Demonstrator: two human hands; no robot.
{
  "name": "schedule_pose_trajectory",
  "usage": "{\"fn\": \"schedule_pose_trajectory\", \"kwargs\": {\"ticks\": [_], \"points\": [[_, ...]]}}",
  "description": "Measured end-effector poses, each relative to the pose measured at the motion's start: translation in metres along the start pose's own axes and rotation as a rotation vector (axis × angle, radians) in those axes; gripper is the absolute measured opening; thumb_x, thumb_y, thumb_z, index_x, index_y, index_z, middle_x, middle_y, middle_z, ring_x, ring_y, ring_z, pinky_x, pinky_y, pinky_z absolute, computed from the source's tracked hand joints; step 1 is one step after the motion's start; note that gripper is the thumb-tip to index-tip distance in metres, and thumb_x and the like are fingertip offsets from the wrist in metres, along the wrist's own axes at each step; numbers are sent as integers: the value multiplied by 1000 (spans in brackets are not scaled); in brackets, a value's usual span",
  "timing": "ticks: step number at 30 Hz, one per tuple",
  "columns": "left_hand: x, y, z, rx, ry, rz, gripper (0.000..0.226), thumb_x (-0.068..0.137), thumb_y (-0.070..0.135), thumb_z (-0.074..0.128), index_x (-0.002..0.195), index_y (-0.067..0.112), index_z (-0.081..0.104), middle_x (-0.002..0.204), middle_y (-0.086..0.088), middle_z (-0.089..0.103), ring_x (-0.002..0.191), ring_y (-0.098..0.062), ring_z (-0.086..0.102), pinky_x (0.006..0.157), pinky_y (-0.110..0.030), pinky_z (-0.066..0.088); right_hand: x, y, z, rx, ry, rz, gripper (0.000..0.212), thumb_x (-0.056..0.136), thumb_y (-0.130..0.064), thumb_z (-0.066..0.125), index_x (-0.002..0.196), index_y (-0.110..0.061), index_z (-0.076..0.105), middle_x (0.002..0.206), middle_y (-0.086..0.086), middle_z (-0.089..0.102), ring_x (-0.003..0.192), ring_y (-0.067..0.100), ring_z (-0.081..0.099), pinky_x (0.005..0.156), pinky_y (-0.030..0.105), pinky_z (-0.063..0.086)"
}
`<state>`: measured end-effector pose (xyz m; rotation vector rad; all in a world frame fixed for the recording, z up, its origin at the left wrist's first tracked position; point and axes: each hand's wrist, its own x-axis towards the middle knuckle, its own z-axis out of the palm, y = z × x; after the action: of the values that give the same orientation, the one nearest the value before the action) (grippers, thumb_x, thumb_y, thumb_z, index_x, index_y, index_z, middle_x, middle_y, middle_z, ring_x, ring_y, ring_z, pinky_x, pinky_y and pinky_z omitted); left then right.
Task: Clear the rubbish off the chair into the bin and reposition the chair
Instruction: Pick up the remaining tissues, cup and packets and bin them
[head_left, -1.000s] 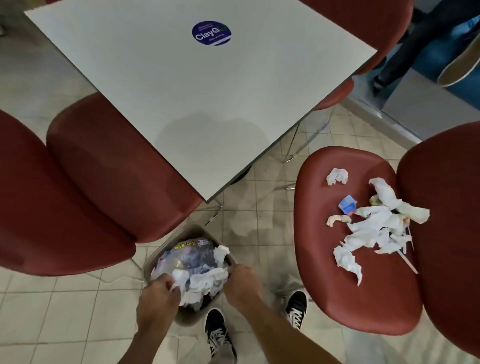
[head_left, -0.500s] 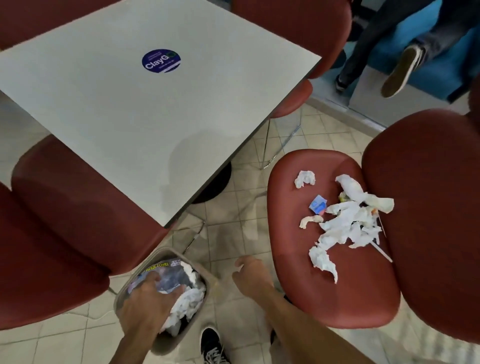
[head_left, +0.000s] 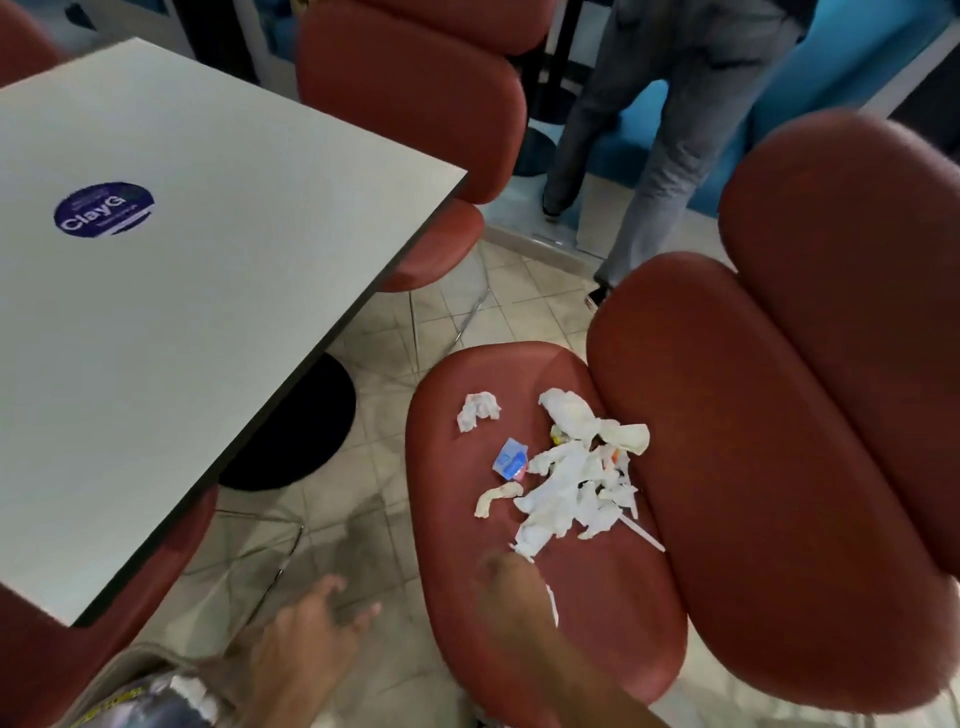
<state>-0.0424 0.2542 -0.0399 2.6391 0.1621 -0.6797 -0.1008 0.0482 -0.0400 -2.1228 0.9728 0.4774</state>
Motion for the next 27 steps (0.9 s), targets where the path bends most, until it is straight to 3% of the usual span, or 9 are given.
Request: {"fn": "schedule_pose_trajectory", "kwargs": {"ticks": [2,5,9,11,13,20,27], "points": [[4,23,19,-73,-40,50,50,69,64,70,109,36,59,112,5,64,98,-18,62,82,-31,50,15,11,-20,-7,15,-13,25,78,-32,52,100,-31,65,94,-11,68,86,13,66,76,30,55],[3,68,49,-101,-73,120,45,71,53,74,109,33,60,119,12,53,108,-18,56,94,-35,45,49,30,-54,-10,-27,24,42,80,-20,57,122,-28,59,115,-3,62,107,17,61,90,29,49],[0,105,79,40,-86,228,53,73,59,69,120,38,55,124,14,49,112,-12,54,90,-29,44,81,52,-73,-26,-26,54,48,75,-25,61,122,-33,55,115,-1,59,97,16,63,83,34,55],[0,119,94,66,-91,272,57,73,59,67,125,38,52,122,14,49,110,-9,55,88,-27,44,93,60,-82,-48,-18,44,52,75,-27,65,125,-33,52,117,-1,54,99,16,61,80,30,54],[1,132,112,72,-122,281,60,74,58,66,128,38,50,121,13,48,110,-8,54,87,-26,45,110,72,-89,-66,-24,34,57,78,-25,66,132,-31,47,123,0,49,105,17,58,83,27,50],[12,155,168,116,-242,299,60,72,58,66,126,39,50,117,11,48,110,-12,54,85,-29,48,169,98,-84,-99,-94,-8,56,87,-32,57,140,-37,39,132,2,38,112,21,55,90,38,51],[22,150,215,257,-340,337,66,76,53,67,135,43,40,136,7,35,121,-14,46,89,-28,48,212,112,-61,-185,-124,-43,57,89,-33,60,142,-35,39,133,7,37,120,25,50,95,39,49]]}}
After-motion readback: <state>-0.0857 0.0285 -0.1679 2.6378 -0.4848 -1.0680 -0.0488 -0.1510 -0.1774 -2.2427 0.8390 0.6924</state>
